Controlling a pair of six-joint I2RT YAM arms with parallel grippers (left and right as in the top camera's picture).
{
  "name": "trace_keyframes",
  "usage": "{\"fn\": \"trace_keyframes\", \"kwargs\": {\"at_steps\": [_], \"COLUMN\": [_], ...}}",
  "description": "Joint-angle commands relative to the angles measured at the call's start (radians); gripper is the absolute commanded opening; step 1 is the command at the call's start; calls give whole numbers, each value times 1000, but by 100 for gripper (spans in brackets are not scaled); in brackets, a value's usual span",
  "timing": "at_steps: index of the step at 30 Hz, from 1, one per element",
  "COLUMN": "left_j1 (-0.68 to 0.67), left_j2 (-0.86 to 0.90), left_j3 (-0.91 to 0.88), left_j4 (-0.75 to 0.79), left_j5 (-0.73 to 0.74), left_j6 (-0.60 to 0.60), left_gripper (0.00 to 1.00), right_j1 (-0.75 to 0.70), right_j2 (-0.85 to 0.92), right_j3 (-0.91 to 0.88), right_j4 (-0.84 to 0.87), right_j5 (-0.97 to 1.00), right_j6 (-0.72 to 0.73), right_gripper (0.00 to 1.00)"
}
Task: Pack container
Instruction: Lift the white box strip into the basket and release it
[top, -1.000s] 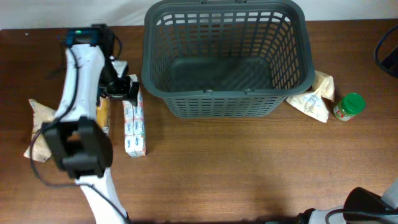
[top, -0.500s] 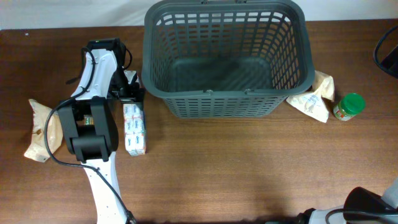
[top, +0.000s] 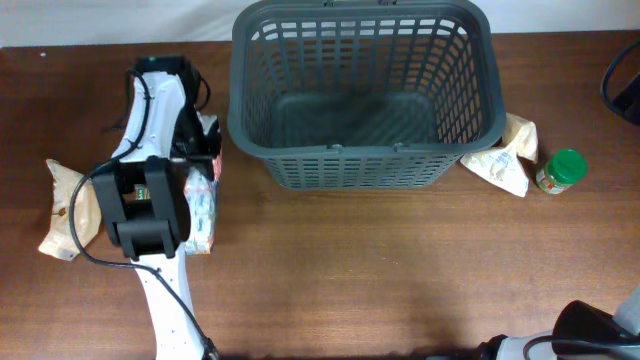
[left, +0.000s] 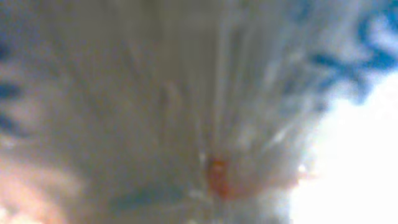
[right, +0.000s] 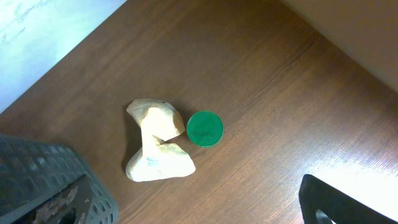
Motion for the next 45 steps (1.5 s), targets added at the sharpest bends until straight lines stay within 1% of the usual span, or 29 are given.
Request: {"fn": "trace_keyframes", "kwargs": {"at_steps": [1, 2, 5, 8, 10, 13, 15, 17, 18, 20, 21, 24, 26, 33, 41, 42, 43, 44, 45], "left_j1": [8, 7, 7, -2, -23, -80, -141, -233, -277, -360, -423, -503, -526, -532, -539, -539, -539, -539, -539], "left_j2": [-90, -118, -171, -223, -258, -306, -331, -350, -352, -351, -339, -295, -258, -75, 134, 150, 165, 172, 174], "left_j3": [227, 316, 485, 646, 729, 822, 858, 874, 874, 872, 863, 831, 804, 677, 641, 640, 640, 640, 640], "left_j4": [-48, -55, -46, -10, 19, 71, 107, 142, 157, 180, 186, 193, 211, 314, 320, 320, 320, 321, 320], "left_j5": [-58, -81, -88, -81, -81, -81, -81, -87, -94, -95, -92, -92, -93, -88, -85, -85, -84, -84, -84], "left_j6": [-16, -16, 0, 56, 122, 281, 431, 650, 725, 842, 910, 1009, 1035, 1036, 1035, 1034, 1026, 1009, 980], "left_gripper": [2, 2, 2, 2, 2, 2, 2, 2, 2, 2, 2, 2, 2, 2, 2, 7, 24, 67, 99], "right_j1": [-6, -6, -6, -6, -6, -6, -6, -6, -6, -6, -6, -6, -6, -6, -6, -6, -6, -6, -6], "right_j2": [0, 0, 0, 0, 0, 0, 0, 0, 0, 0, 0, 0, 0, 0, 0, 0, 0, 0, 0], "right_j3": [6, 6, 6, 6, 6, 6, 6, 6, 6, 6, 6, 6, 6, 6, 6, 6, 6, 6, 6], "right_j4": [0, -2, -8, -14, -14, -15, -14, -15, -15, -22, -29, -39, -45, -85, -116, -116, -116, -119, -119], "right_j5": [5, 5, 5, 5, 5, 5, 5, 5, 5, 5, 5, 5, 5, 5, 5, 4, 4, 4, 4], "right_j6": [8, 8, 8, 8, 8, 8, 8, 8, 8, 8, 8, 8, 8, 8, 8, 8, 8, 8, 8], "right_gripper": [99, 99, 99, 99, 99, 99, 99, 99, 99, 99, 99, 99, 99, 99, 98, 99, 99, 99, 99]}}
